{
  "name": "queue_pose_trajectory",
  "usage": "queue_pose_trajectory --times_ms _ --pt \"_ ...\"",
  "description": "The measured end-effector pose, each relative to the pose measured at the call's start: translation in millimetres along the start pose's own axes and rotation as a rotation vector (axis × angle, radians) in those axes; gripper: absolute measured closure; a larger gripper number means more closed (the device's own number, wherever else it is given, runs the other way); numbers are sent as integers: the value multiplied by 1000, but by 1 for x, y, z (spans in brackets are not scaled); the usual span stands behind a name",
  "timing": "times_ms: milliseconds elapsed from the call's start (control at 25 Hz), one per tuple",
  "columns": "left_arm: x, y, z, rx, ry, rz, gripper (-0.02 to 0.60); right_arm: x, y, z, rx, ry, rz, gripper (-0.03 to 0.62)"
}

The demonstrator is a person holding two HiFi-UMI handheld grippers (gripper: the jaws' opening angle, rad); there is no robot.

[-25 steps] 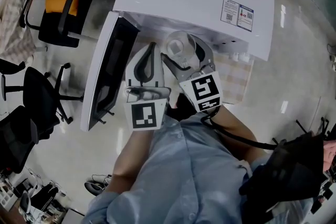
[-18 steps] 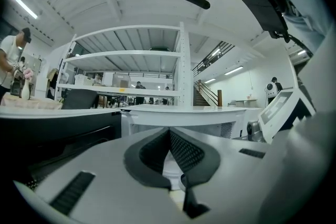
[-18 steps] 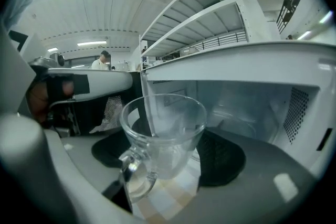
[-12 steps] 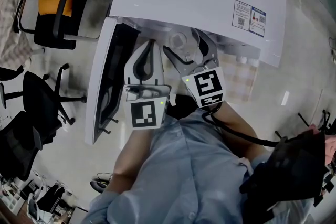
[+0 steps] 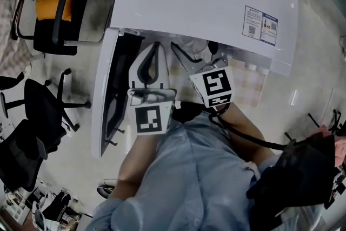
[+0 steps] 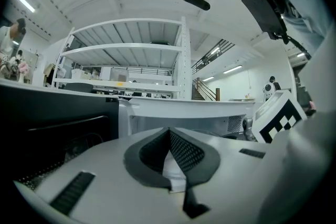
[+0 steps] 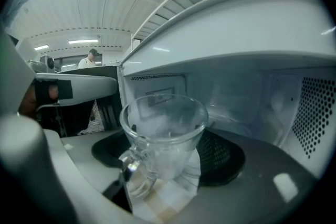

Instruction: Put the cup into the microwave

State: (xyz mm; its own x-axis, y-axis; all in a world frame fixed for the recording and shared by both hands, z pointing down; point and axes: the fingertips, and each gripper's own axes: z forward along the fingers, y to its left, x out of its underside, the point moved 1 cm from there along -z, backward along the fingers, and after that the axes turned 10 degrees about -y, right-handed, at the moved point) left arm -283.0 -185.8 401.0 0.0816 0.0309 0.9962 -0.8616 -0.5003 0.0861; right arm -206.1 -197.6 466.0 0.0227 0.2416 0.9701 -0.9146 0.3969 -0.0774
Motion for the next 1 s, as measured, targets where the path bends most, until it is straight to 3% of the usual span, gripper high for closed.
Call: queue_pose_trajectory --times_ms 600,1000 --pt "12 12 17 5 25 -2 575 19 -38 24 80 34 -10 230" --pt "16 15 20 3 27 -8 575 17 -39 33 88 24 -51 227"
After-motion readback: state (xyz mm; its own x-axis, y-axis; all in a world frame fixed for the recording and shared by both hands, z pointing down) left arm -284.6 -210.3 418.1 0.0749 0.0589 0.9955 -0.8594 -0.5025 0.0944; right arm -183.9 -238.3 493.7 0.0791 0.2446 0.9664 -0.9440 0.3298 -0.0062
